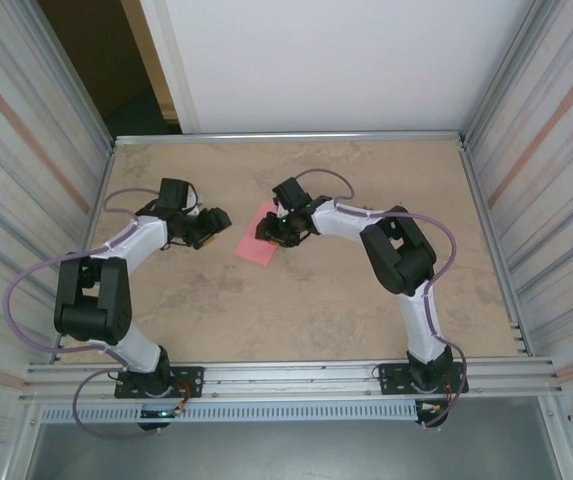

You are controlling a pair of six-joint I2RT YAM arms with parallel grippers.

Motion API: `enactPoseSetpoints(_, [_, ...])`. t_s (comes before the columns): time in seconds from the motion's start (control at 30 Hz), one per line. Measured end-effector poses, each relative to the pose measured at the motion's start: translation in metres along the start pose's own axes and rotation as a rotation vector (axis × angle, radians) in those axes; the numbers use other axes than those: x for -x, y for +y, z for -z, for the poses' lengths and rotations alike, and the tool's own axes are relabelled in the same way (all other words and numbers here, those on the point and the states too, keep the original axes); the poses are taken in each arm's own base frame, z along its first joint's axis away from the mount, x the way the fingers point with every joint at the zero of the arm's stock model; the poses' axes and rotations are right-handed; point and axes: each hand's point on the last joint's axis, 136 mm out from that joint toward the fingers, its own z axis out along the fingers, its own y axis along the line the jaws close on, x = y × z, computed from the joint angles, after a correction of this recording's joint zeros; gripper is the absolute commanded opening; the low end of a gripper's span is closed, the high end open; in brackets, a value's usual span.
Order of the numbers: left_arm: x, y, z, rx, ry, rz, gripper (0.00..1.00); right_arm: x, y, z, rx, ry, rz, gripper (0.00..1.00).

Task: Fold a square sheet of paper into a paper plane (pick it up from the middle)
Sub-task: Move the paper to the center of the table.

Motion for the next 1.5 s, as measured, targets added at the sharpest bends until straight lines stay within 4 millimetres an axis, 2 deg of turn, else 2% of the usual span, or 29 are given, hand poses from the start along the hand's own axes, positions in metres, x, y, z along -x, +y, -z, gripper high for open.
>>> enactPoseSetpoints(0.23, [-0.001,-0.004,-0.002,-0.031,0.006,0.012,0.65,-0.005,-0.028,0.004,-0.06,0.054,0.036,0.35])
enactPoseSetpoints(0.43, [-0.007,-0.012,-0.006,-0.083,0.042,0.024,0.65,-0.012,-0.062,0.029,-0.098,0.102,0.126,0.33])
enactPoseSetpoints(0.53, [-0.017,-0.022,-0.015,-0.117,0.081,0.016,0.64,-0.014,-0.076,0.04,-0.112,0.131,0.146,0.33])
enactPoseSetpoints(0.63, [-0.039,-0.036,-0.028,-0.137,0.147,-0.006,0.64,-0.017,-0.085,0.052,-0.12,0.126,0.118,0.34])
enactPoseSetpoints(0.77, [-0.068,-0.052,-0.038,-0.155,0.222,-0.04,0.61,-0.027,-0.084,0.068,-0.085,0.07,0.017,0.34])
enactPoseSetpoints(0.83, [-0.079,-0.059,-0.042,-0.164,0.25,-0.049,0.58,-0.025,-0.079,0.072,-0.057,0.038,-0.042,0.33])
enactPoseSetpoints(1.0, [-0.101,-0.06,-0.058,-0.155,0.321,-0.051,0.55,-0.013,-0.07,0.067,-0.007,-0.005,-0.134,0.3])
enactPoseSetpoints(1.1, [-0.112,-0.057,-0.067,-0.138,0.353,-0.047,0.54,-0.011,-0.074,0.06,-0.007,-0.002,-0.173,0.3])
enactPoseSetpoints(1.3, [-0.119,-0.06,-0.07,-0.141,0.369,-0.059,0.5,-0.015,-0.09,0.053,-0.028,0.014,-0.214,0.3])
enactPoseSetpoints(1.5, [-0.121,-0.057,-0.074,-0.135,0.379,-0.055,0.44,-0.015,-0.093,0.052,-0.018,0.028,-0.228,0.29])
